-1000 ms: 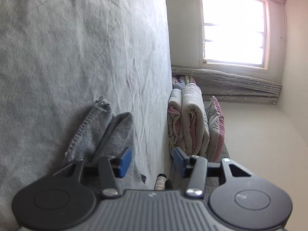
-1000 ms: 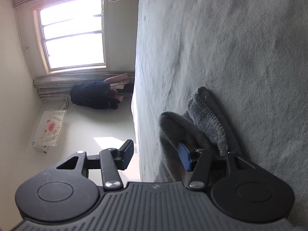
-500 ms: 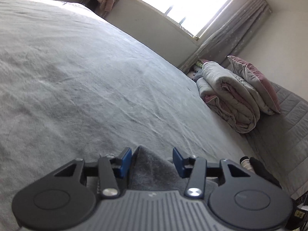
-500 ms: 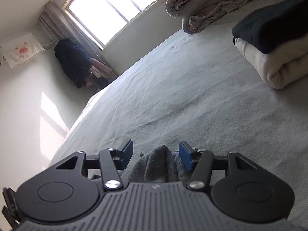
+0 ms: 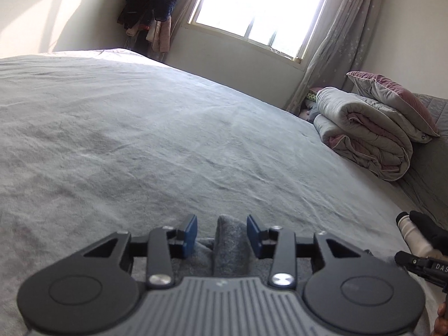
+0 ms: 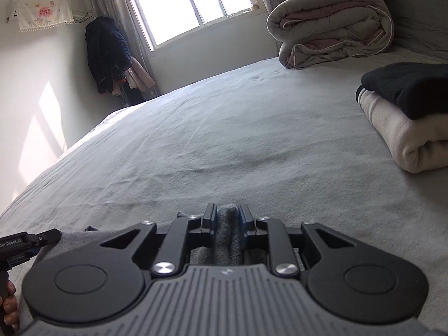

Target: Fold clothes

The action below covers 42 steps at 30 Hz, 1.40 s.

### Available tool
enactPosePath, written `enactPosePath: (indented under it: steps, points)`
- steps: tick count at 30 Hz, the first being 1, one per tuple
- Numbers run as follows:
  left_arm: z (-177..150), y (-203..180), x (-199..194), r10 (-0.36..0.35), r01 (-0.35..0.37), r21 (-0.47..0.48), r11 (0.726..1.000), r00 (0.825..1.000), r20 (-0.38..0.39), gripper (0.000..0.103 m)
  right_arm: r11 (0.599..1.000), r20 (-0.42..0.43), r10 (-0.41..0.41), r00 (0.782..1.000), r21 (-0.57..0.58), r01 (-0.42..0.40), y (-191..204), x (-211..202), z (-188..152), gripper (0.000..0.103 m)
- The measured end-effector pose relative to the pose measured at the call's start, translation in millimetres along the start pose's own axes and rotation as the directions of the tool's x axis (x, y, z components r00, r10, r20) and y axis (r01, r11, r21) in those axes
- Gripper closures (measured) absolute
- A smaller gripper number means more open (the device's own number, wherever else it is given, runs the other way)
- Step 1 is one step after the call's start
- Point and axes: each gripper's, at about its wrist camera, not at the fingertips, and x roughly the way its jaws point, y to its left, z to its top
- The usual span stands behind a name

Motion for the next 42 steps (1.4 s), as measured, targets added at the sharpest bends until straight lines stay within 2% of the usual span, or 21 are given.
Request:
enactPosePath:
  steps: [2, 3, 5, 7, 8, 10, 12, 13, 15, 19, 20, 21, 25, 28, 30, 33, 36, 38, 39, 40, 42]
  points:
    - [0, -13, -14, 0.025, -0.031, 0.072, 0.997, 0.997, 0.073, 0.048, 0.997, 0.025, 0.001, 1.000, -0.078, 0.001, 12, -11, 1, 0.076]
    - [1, -19, -19, 0.011, -0.022, 0.108, 0.994, 0.995, 0.096, 0.047, 0.992, 0.037, 0.007, 0.999, -0.128, -0.003, 20, -17, -1, 0.076]
    - [1, -35, -28, -0.064, 0.042, 0.198, 0.979, 0.992, 0.109, 0.046, 0.971, 0.054, 0.026, 0.998, -0.237, -0.012, 38, -26, -7, 0.076]
    - [-2, -45, -28, -0.154, 0.136, 0.263, 0.955, 0.987, 0.049, 0.047, 0.952, 0.035, 0.053, 0.998, -0.303, -0.040, 50, -28, -14, 0.076]
    - [-6, -48, -24, -0.166, 0.157, 0.286, 0.945, 0.986, 0.008, 0.048, 0.946, 0.016, 0.063, 0.998, -0.320, -0.054, 54, -27, -18, 0.076]
    - [-14, -53, -17, -0.181, 0.194, 0.324, 0.926, 0.981, -0.071, 0.052, 0.943, -0.021, 0.052, 0.998, -0.327, -0.056, 53, -19, -26, 0.076]
    - [-20, -45, -9, -0.144, 0.168, 0.324, 0.931, 0.985, -0.097, 0.052, 0.956, -0.048, 0.034, 0.998, -0.291, -0.047, 41, -12, -30, 0.076]
    - [-22, -40, -6, -0.131, 0.159, 0.317, 0.935, 0.986, -0.108, 0.052, 0.970, -0.056, 0.044, 0.997, -0.238, -0.057, 31, -11, -28, 0.080]
    - [-17, -22, -5, -0.151, 0.172, 0.233, 0.957, 0.983, -0.106, 0.052, 0.989, -0.057, 0.067, 0.996, -0.127, -0.074, 12, -12, -20, 0.084]
    - [-7, 3, -5, -0.137, 0.148, 0.127, 0.981, 0.986, -0.096, 0.054, 0.997, -0.044, 0.076, 0.996, -0.002, -0.076, -17, -15, -12, 0.086]
    - [-6, 6, -6, -0.136, 0.145, 0.100, 0.984, 0.986, -0.096, 0.053, 0.998, -0.038, 0.069, 0.997, 0.017, -0.068, -19, -15, -11, 0.084]
    - [-5, 9, -7, -0.135, 0.143, 0.075, 0.987, 0.986, -0.095, 0.052, 0.998, -0.031, 0.060, 0.998, 0.030, -0.059, -21, -16, -9, 0.075]
    - [5, 15, -12, -0.153, 0.153, -0.009, 0.988, 0.985, -0.077, 0.050, 0.998, 0.004, 0.059, 0.998, -0.012, -0.059, -8, -20, -7, 0.075]
    - [7, 14, -14, -0.174, 0.174, -0.009, 0.985, 0.982, -0.067, 0.050, 0.993, 0.024, 0.061, 0.998, -0.102, -0.058, 11, -24, -8, 0.075]
    - [4, 11, -11, -0.128, 0.132, 0.042, 0.990, 0.988, -0.090, 0.050, 0.988, 0.017, 0.067, 0.998, -0.138, -0.064, 18, -23, -10, 0.075]
    - [-4, 5, -3, 0.028, -0.006, 0.149, 0.989, 0.990, -0.141, 0.047, 0.988, -0.029, 0.040, 0.999, -0.150, -0.044, 19, -16, -15, 0.069]
    - [3, 13, -9, 0.034, -0.018, 0.095, 0.995, 0.985, -0.170, 0.039, 0.991, -0.042, 0.022, 0.999, -0.129, -0.028, 12, -14, -16, 0.068]
    - [10, 20, -13, 0.034, -0.028, 0.033, 0.999, 0.978, -0.204, 0.025, 0.992, -0.031, 0.020, 0.999, -0.126, -0.024, 13, -18, -11, 0.055]
    - [12, 21, -12, 0.037, -0.036, 0.011, 0.999, 0.971, -0.236, 0.021, 0.992, -0.024, 0.025, 0.999, -0.125, -0.028, 14, -21, -9, 0.045]
    - [14, 23, -11, 0.040, -0.044, -0.012, 0.999, 0.962, -0.269, 0.016, 0.992, -0.017, 0.030, 0.999, -0.125, -0.032, 16, -23, -7, 0.040]
    - [17, 24, -10, 0.045, -0.064, -0.047, 0.997, 0.945, -0.323, 0.015, 0.992, -0.021, 0.047, 0.999, -0.120, -0.049, 19, -27, -3, 0.036]
